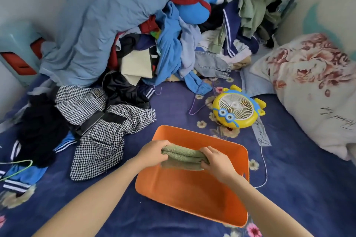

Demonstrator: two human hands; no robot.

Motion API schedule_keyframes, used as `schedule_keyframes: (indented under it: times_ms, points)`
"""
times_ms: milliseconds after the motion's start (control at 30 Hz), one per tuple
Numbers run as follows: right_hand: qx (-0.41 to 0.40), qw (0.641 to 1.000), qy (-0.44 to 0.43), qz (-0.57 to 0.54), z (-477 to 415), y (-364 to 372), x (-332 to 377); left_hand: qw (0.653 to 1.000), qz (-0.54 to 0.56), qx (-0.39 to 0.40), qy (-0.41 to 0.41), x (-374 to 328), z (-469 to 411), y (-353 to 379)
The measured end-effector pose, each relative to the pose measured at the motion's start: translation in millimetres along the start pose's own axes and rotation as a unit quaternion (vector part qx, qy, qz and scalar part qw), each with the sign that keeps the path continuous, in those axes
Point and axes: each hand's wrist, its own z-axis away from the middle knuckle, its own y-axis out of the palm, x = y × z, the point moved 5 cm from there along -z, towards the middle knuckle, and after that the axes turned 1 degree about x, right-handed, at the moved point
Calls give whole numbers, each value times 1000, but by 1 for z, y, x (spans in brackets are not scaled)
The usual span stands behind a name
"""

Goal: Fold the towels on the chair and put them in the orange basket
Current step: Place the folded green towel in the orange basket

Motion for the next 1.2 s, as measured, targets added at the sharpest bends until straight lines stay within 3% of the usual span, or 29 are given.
schedule_keyframes:
  times_ms: [133,267,367,433,500,533,667,800,1000,1200]
  points:
    - [26,998,49,-41,-22,29,-24,998,-27,53,-34,14,-41,19]
    - [-19,996,80,-43,-28,45,-35,997,-47,48,-33,19,-66,27]
    - [-58,998,37,0,-17,72,-30,976,-201,3,89,20,-58,48]
    - [-39,999,22,12,-13,105,-28,949,-295,21,115,32,-47,74]
    - [32,999,39,14,-18,152,-26,941,-314,111,63,65,-46,109]
    - [112,992,54,18,-17,176,-24,922,-345,170,35,83,-45,129]
    - [366,921,127,-33,-7,255,-17,864,-389,319,8,115,-33,176]
    - [392,901,175,-61,0,267,-18,892,-327,313,-6,112,-20,185]
    - [304,924,230,-45,1,202,-26,942,-239,234,4,85,-6,134]
    - [237,939,248,-6,7,108,-8,971,-196,135,28,50,16,58]
